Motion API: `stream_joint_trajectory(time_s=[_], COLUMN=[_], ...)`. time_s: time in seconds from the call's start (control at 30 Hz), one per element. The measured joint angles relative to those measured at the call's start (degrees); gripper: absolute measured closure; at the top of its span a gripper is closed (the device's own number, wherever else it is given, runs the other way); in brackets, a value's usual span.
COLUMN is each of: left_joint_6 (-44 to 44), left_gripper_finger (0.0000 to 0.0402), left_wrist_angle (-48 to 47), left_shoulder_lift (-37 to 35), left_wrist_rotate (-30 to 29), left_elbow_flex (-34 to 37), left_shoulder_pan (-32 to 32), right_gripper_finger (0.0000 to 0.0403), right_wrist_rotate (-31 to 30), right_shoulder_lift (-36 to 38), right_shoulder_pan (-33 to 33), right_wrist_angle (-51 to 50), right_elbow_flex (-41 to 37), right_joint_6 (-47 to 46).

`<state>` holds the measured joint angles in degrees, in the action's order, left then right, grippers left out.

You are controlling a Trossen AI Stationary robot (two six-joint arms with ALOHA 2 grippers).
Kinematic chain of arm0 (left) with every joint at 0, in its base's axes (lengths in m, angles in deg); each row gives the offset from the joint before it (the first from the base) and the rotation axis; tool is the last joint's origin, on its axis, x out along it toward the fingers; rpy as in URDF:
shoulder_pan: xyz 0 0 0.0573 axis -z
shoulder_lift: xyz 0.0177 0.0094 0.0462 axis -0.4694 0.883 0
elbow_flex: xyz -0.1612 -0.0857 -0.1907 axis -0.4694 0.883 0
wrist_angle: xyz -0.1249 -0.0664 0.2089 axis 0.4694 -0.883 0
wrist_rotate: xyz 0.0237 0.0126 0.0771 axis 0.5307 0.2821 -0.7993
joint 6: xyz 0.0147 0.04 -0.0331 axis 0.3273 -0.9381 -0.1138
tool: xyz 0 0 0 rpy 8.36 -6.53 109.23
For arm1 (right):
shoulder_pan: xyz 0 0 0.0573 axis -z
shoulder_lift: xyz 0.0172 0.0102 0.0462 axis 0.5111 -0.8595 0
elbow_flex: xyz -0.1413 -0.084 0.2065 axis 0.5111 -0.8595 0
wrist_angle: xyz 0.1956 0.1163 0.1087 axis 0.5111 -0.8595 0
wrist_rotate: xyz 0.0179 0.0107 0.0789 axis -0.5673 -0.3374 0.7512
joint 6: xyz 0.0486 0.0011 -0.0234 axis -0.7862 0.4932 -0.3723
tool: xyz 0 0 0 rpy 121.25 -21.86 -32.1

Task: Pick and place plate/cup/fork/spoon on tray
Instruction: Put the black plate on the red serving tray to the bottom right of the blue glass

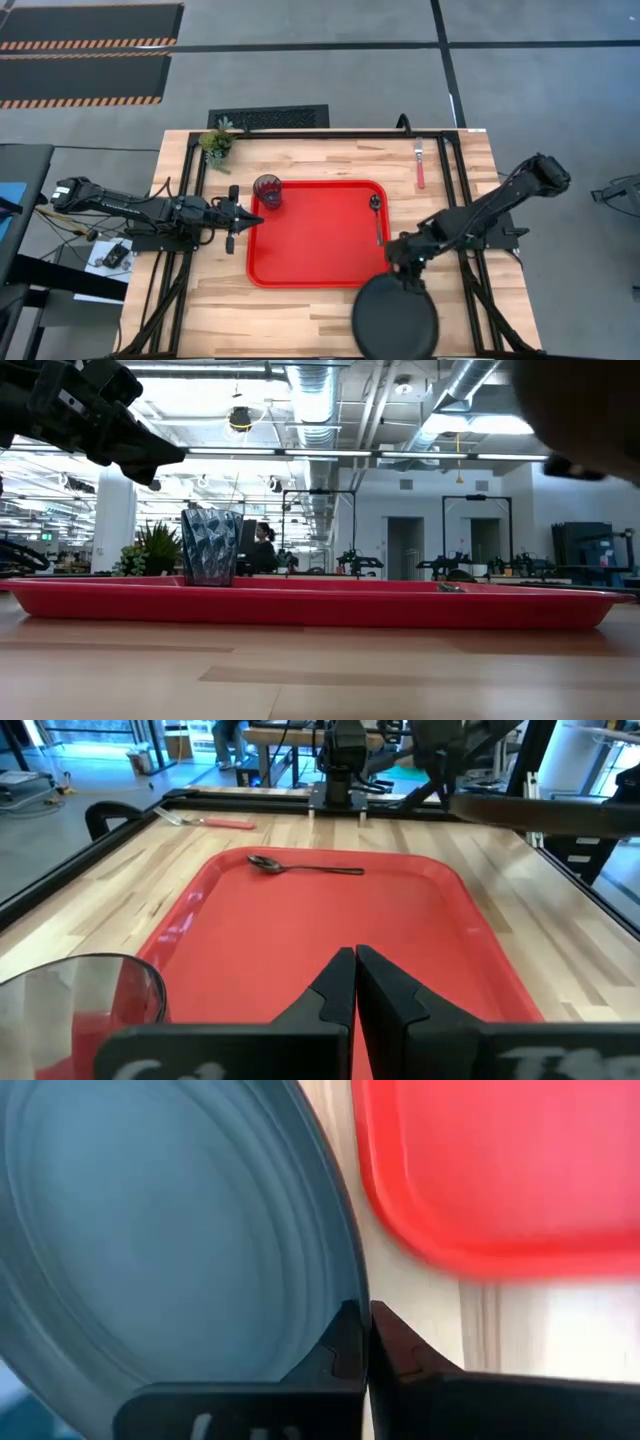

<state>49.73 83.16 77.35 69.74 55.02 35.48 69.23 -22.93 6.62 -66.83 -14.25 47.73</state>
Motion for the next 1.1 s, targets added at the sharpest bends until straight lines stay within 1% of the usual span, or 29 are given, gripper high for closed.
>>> stream_joint_trajectory(time_s=[0.13,0.3,0.43,0.63,0.7,0.87,1.1], left_joint_6=[0.26,0.22,0.24,0.24,0.23,0.24,0.31], left_gripper_finger=[0.0401,0.0401,0.0401,0.0401,0.0401,0.0401,0.0401], left_wrist_angle=[0.00,0.05,0.22,0.23,0.24,0.22,0.22], left_shoulder_lift=[0.00,0.00,0.00,0.00,0.00,0.00,0.00], left_wrist_rotate=[-0.02,-0.02,-0.04,-0.04,-0.04,-0.02,-0.02], left_elbow_flex=[0.00,0.00,0.00,-0.02,-0.02,-0.02,-0.02], left_shoulder_pan=[0.00,0.00,0.00,0.00,0.00,0.00,0.02], right_gripper_finger=[0.0396,0.0396,0.0396,0.0397,0.0396,0.0396,0.0395], right_wrist_rotate=[-1.68,-3.97,-3.77,-0.44,-0.14,0.09,0.07], right_shoulder_lift=[-2.18,-8.97,-15.71,-25.19,-28.00,-32.87,-33.83], right_shoulder_pan=[4.40,12.14,19.14,28.80,31.41,35.78,38.72], right_wrist_angle=[1.22,1.28,1.73,1.22,0.74,-0.50,-1.39], right_elbow_flex=[4.54,10.14,15.67,22.17,23.86,27.51,29.14], right_joint_6=[-0.40,2.26,4.71,9.47,10.63,12.63,13.59])
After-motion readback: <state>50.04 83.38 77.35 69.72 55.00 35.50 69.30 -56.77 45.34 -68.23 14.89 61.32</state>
